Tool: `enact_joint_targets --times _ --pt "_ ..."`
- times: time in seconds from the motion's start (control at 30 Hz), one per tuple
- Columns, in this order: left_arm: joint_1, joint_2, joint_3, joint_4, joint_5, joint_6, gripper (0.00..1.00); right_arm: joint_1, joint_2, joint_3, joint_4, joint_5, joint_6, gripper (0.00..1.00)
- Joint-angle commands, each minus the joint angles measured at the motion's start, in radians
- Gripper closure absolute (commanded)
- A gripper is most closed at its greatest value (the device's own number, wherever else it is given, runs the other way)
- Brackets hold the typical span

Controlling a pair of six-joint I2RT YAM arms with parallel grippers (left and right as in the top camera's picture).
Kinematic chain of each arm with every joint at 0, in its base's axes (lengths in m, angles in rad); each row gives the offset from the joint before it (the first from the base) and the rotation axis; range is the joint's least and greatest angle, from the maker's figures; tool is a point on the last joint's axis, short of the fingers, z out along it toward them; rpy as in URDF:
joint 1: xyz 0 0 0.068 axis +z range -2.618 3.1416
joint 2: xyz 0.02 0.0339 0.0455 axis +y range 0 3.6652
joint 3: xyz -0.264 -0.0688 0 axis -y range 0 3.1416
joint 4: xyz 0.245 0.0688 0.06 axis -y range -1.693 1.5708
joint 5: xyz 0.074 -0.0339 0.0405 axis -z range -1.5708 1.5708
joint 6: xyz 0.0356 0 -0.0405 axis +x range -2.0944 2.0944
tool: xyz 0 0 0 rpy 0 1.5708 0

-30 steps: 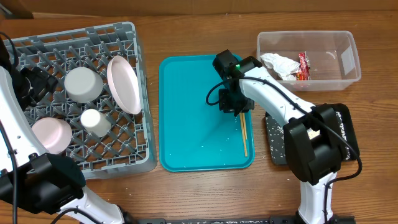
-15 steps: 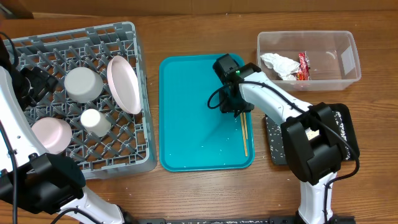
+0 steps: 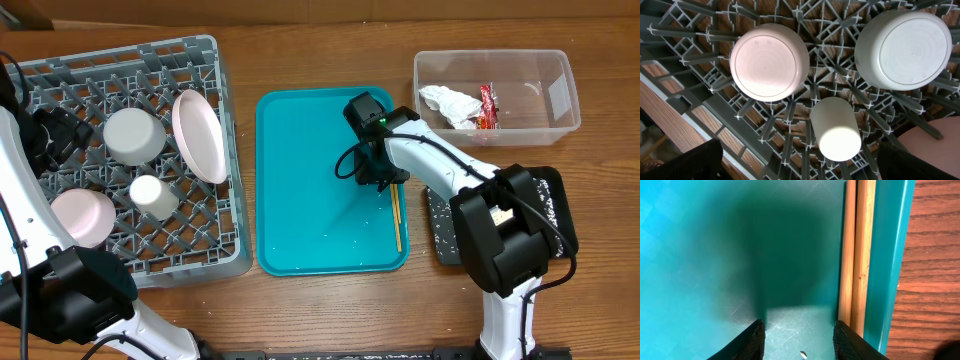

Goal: Sort waste into correct bins and load items into the dishwasher
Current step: 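Pinch one chopstick and separate it from the other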

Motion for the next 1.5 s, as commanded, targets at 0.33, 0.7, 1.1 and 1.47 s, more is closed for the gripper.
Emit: enact_joint_targets --times 0.33,0.7,1.1,1.47 --pt "-0.002 -0.008 0.015 0.001 0.0 -0.014 0.0 0.001 -0.008 0.083 -0.07 -0.043 -0.013 0.58" --pt "-0.002 -0.008 0.015 0.001 0.0 -0.014 0.0 0.001 -0.008 0.067 -0.066 0.037 -0.017 0.57" --pt "-0.002 -0.008 0.015 0.001 0.0 -0.014 0.0 0.001 -0.008 0.067 -0.048 0.037 -0.017 0.57" --pt "-0.002 -0.008 0.015 0.001 0.0 -0.014 0.0 0.001 -0.008 0.067 -0.023 0.039 -0.018 0.57"
